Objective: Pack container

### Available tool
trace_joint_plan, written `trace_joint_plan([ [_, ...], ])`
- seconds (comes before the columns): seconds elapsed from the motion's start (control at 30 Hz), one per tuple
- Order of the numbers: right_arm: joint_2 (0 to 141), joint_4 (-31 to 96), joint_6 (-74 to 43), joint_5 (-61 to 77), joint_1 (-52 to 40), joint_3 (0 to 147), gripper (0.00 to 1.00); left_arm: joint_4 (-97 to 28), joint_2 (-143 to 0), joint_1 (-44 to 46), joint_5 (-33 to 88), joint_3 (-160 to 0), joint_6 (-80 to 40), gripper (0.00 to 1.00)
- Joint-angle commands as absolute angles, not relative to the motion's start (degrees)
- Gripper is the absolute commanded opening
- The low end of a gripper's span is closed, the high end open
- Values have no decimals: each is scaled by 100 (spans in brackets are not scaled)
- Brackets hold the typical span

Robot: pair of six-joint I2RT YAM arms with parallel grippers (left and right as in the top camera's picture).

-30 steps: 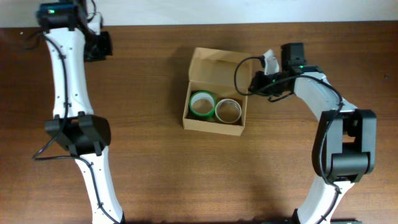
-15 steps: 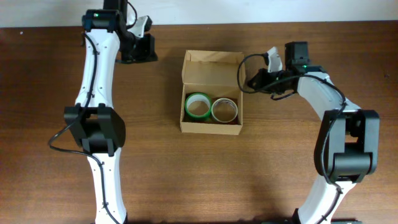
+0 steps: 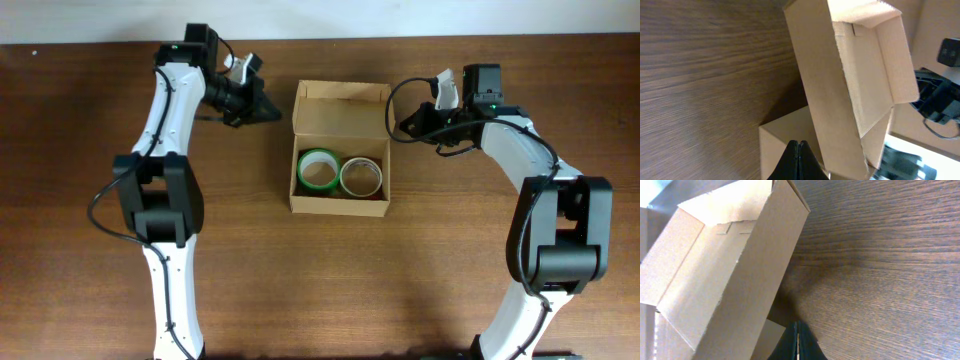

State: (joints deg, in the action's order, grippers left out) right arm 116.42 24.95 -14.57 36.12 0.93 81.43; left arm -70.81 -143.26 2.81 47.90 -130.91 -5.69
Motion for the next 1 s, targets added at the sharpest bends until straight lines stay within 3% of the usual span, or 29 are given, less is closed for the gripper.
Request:
trace_joint_plan([
  [0.0, 11587, 2462, -1643, 3800, 71, 8169, 4, -7028, -14726, 314, 5540, -13010, -624, 2],
  [0.27, 11587, 2368, -1640, 3846, 71, 8167, 4, -6388, -15144, 462, 6466, -13010, -714, 2],
  [0.53, 11657, 2075, -2311, 3975, 200, 8165, 4, -6233, -15268, 460, 6512, -13010, -856, 2],
  [0.73, 12407, 1496, -3507, 5850, 666, 8165, 4, -6228, -15268, 460, 6464, -13010, -854, 2],
  [0.97, 12785, 1057, -3697, 6814, 707, 8165, 4, -6180, -15268, 460, 6449, -13010, -854, 1],
])
